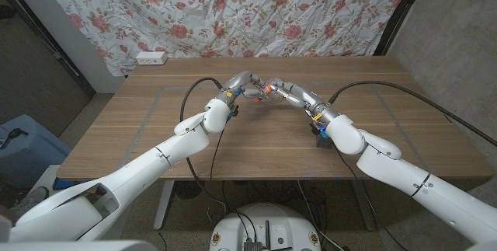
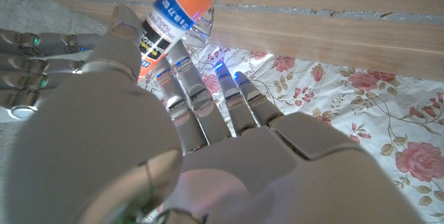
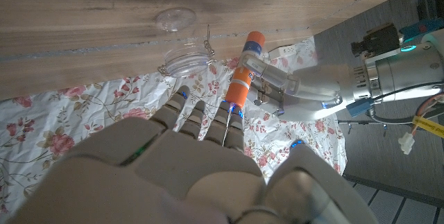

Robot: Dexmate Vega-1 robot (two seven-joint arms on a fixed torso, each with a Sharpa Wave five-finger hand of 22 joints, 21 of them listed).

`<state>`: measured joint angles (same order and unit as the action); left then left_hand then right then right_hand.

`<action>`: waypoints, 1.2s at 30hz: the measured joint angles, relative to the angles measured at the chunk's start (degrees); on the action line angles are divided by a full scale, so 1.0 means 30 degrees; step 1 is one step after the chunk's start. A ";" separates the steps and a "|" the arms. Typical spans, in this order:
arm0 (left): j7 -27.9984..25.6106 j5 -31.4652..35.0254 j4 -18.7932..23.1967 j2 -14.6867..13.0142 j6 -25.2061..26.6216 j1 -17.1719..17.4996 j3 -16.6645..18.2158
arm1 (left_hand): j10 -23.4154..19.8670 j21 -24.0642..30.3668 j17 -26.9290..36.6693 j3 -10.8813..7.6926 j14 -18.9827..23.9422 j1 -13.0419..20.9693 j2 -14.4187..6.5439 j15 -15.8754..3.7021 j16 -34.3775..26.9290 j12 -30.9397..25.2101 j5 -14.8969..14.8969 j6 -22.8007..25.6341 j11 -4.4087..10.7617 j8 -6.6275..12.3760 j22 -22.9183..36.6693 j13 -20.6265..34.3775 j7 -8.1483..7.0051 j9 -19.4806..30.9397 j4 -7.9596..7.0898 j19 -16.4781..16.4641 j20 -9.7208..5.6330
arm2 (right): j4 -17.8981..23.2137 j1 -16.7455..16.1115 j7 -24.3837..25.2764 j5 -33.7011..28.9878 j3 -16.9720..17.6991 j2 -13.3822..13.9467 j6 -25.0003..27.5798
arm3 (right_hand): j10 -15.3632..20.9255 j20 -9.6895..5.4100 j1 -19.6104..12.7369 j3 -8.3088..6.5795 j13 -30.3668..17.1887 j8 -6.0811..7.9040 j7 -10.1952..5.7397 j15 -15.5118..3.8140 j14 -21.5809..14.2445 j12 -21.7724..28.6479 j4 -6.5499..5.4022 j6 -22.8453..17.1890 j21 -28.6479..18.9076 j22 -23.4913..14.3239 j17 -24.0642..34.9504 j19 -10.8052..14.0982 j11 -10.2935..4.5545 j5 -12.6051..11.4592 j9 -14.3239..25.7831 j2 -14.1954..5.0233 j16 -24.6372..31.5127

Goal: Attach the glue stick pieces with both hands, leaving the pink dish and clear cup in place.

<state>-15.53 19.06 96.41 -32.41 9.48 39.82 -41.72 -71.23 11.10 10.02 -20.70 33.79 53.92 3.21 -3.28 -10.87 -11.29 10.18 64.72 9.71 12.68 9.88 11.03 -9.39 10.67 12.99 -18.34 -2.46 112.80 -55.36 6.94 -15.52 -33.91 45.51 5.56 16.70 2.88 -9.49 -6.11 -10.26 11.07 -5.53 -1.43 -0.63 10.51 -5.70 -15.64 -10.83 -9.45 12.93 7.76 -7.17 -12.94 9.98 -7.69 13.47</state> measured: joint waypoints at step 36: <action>-0.0292 0.0145 -0.0065 0.0031 -0.0081 0.0159 0.0078 | -0.0065 0.0000 -0.0005 0.0034 0.0202 0.0000 0.0000 0.0001 0.0000 -0.0057 -0.0038 0.0171 -0.0066 0.0000 0.0001 0.0002 0.0172 0.0000 -0.0034 0.0000 0.0000 | 0.0028 0.0318 -0.0809 0.0347 -0.0093 0.0108 0.0076 | 0.0350 0.0063 0.0801 0.0000 -0.0009 -0.0049 0.0072 0.0243 0.0037 0.0097 -0.0316 -0.0067 0.0000 0.0000 -0.0041 -0.0208 0.0133 -0.0141 0.0020 0.0298 0.0000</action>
<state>-16.41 19.50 96.21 -32.32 9.24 40.30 -41.49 -71.43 11.10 10.01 -20.59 34.40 53.92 3.21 -3.27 -10.87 -11.46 10.06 65.23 9.52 12.68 9.89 11.04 -8.87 10.67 12.89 -18.34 -2.46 112.89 -54.41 4.51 -14.48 -34.19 45.83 5.79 17.75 3.07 -7.09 -6.11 -10.28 10.92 -5.31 -0.70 -0.52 10.80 -6.65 -15.84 -10.83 -9.45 12.81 7.13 -6.77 -13.36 10.04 -6.80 13.47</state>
